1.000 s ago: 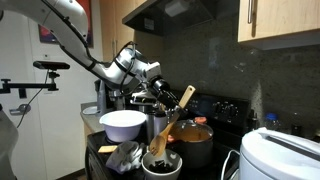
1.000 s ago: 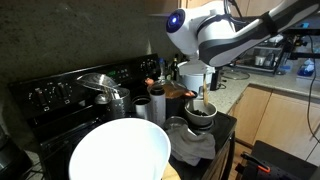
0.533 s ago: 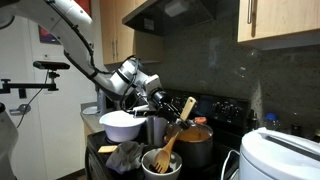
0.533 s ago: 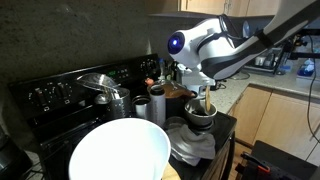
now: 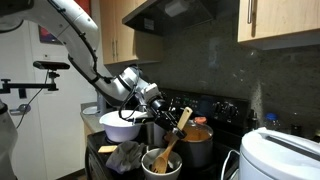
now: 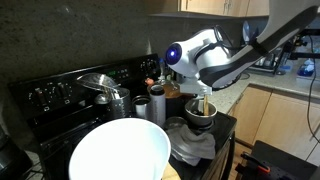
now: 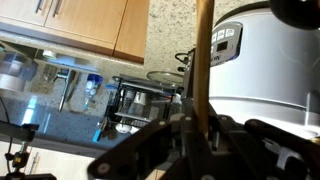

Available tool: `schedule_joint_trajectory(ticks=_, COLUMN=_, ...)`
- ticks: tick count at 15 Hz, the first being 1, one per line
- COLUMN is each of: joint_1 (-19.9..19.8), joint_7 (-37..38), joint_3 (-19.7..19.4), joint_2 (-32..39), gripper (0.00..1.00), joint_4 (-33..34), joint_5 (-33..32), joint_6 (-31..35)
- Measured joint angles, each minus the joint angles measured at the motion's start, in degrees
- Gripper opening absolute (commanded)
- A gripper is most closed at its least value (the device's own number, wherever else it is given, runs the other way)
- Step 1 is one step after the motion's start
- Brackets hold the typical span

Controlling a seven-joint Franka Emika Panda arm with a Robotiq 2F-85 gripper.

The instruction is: Use the wooden spatula to mix the contents of the bowl and put it back

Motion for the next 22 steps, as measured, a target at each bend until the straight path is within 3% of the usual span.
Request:
schedule_joint_trajectory(ticks=8, joint_1=0.28, joint_7=6.12, joint_3=0.0, joint_2=0.17, gripper=0.03, joint_4=0.51, joint_5=0.0, joint_6=0.39)
schedule_joint_trajectory(ticks=13, joint_1=0.39, joint_7=12.71, joint_3=0.0, joint_2=1.07, gripper=0.03, joint_4=0.5, joint_5=-6.71, joint_6=0.22)
schedule_joint_trajectory(ticks=18, joint_1=0.4, joint_7=12.74, joint_3=0.0, joint_2=2.16, gripper=0.03, joint_4=-0.01, joint_5=-15.45, joint_6=0.11)
schedule_joint_trajectory(ticks=22, joint_1=0.4, joint_7=10.42, joint_3=-0.28, joint_2=2.26, gripper=0.03, joint_4=-0.47, joint_5=-17.28, joint_6=2.6)
